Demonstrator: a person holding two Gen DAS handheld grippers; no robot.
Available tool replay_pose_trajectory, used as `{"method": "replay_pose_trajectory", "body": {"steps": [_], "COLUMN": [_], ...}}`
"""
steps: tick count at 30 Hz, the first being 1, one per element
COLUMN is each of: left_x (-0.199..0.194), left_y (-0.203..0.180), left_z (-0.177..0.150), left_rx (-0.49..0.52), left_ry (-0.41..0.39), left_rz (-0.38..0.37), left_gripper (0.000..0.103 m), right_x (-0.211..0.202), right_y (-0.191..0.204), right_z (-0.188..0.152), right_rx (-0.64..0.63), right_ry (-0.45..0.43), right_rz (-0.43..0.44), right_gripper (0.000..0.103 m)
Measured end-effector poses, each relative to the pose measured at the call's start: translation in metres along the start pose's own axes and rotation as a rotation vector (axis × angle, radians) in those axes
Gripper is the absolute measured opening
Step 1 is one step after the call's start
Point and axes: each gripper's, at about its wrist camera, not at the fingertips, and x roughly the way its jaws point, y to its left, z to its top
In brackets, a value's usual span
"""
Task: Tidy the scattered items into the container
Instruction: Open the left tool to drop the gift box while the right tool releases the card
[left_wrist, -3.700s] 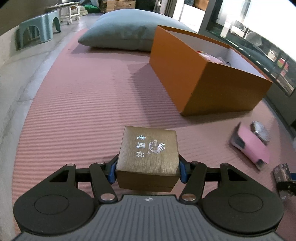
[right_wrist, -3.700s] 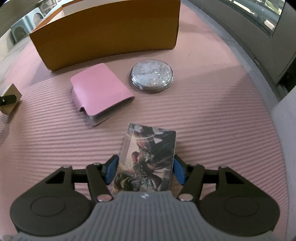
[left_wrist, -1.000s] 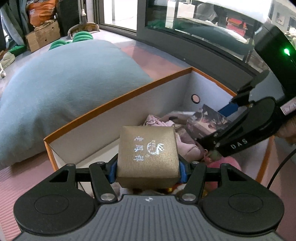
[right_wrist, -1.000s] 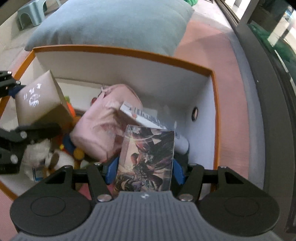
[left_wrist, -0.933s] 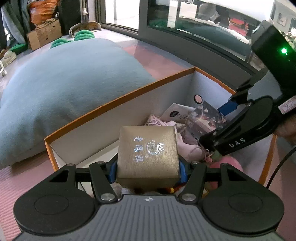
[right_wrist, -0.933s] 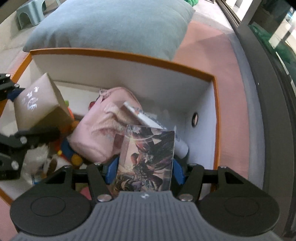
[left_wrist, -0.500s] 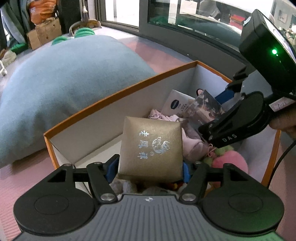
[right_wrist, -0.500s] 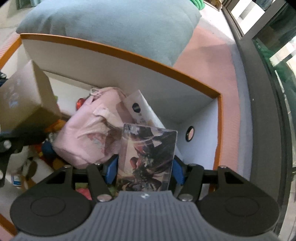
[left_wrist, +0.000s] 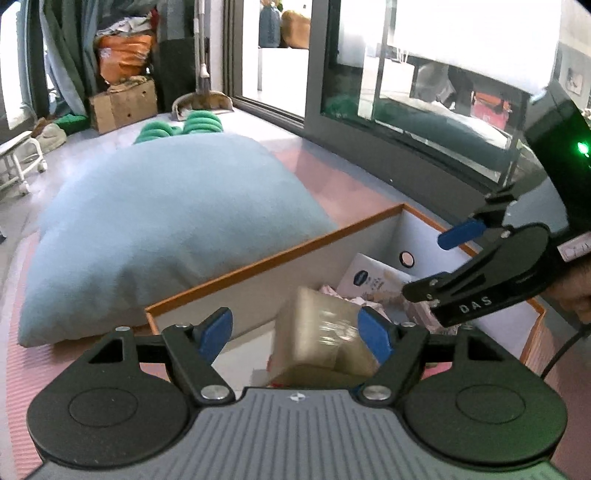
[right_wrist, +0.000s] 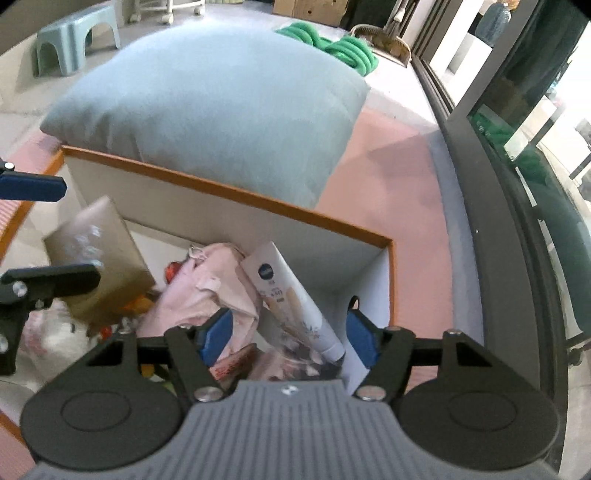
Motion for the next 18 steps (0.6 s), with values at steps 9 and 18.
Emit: {"method": "replay_pose_trajectory", "body": {"steps": [9,18], "left_x": [-0.033,-0.089], "left_y": [0.005,-0.002], "left_z": [-0.005,-0.038], "left_rx": [-0.05,-0.165], "left_ry": [-0.004,-0.026], "left_rz": [0.041,0.046], "left_gripper": [0.088,0.088], "right_x": [-0.031,-0.079], "right_y": [0.015,0.021], "right_z": [-0.019,-0.051], "right_rx": [0.02,0.06], "right_ry": [-0.027,-0.081], "right_rz": [0.035,0.07], "right_gripper": [0.07,0.07]}}
